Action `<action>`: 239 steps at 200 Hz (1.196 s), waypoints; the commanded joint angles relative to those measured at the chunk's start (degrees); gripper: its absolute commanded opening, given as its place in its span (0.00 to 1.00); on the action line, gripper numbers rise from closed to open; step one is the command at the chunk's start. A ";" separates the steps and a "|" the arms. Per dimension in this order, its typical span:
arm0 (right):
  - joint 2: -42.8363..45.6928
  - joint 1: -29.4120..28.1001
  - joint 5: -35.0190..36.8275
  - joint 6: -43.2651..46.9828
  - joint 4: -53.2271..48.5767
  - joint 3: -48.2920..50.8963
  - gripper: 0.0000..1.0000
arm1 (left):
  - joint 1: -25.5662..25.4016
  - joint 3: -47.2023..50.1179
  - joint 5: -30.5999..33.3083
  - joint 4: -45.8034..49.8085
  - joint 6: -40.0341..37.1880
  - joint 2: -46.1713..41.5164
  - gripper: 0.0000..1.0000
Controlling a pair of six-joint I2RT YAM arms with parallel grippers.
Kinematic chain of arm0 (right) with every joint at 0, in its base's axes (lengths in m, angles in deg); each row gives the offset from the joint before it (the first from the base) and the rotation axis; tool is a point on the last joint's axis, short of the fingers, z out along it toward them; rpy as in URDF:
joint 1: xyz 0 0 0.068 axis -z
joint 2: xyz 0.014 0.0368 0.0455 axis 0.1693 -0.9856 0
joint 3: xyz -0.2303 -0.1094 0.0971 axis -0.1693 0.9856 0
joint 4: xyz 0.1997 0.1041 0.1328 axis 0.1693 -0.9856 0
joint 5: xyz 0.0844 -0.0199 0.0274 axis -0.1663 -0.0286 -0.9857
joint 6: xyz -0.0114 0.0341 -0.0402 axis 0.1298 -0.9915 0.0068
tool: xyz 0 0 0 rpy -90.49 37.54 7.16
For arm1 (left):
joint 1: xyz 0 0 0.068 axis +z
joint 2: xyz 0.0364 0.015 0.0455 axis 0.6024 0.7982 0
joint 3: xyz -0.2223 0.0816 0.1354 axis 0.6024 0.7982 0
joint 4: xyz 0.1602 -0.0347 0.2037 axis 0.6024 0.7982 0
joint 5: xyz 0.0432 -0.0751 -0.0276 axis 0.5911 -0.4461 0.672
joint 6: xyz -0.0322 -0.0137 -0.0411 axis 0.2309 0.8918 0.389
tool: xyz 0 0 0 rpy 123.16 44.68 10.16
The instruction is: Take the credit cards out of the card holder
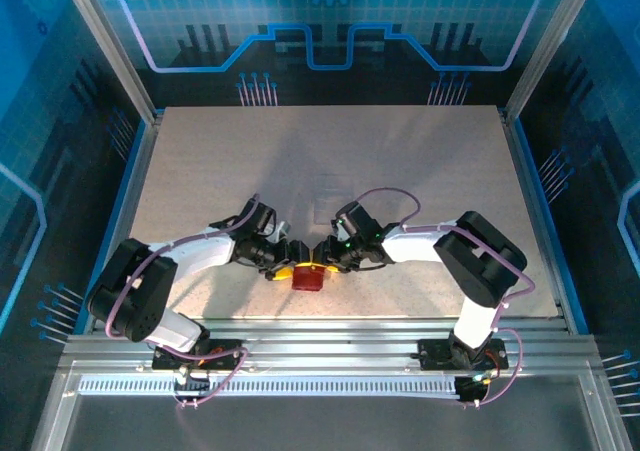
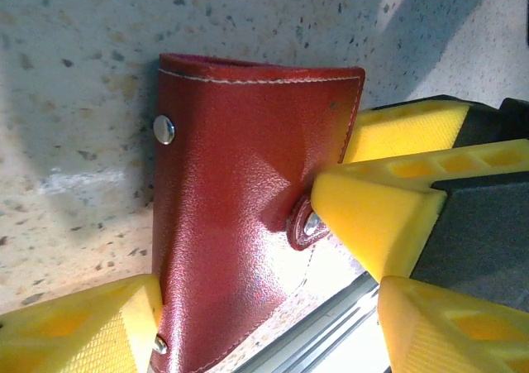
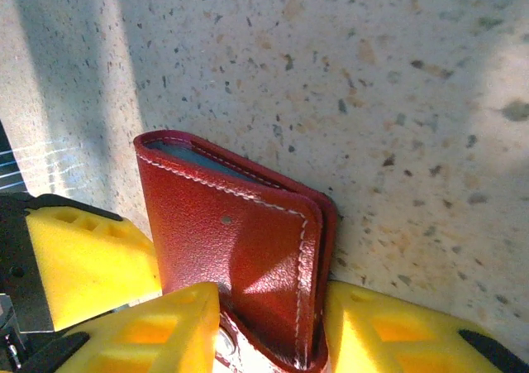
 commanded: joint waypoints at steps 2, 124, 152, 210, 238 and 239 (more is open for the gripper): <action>2.34 0.21 0.38 0.97 -2.10 1.97 0.37 | -1.95 0.50 -1.16 -4.42 3.33 1.37 0.68; 11.06 0.31 11.58 16.30 -24.02 -2.54 0.38 | -3.35 -5.05 8.27 4.30 2.05 -2.71 0.69; 13.20 0.33 14.51 19.24 -30.46 -5.39 0.37 | -2.21 -5.19 7.35 4.20 2.52 -1.83 0.58; 12.57 -5.13 18.27 15.40 -37.92 -11.72 0.35 | -0.59 -5.24 2.30 1.77 2.98 2.25 0.26; 8.44 -7.95 21.15 13.89 -42.84 -17.62 0.33 | 1.26 -4.15 -1.06 -0.38 2.84 4.02 0.15; 8.35 -8.04 21.18 13.80 -43.00 -17.80 0.33 | 1.33 -4.16 -1.15 -0.45 2.82 4.13 0.15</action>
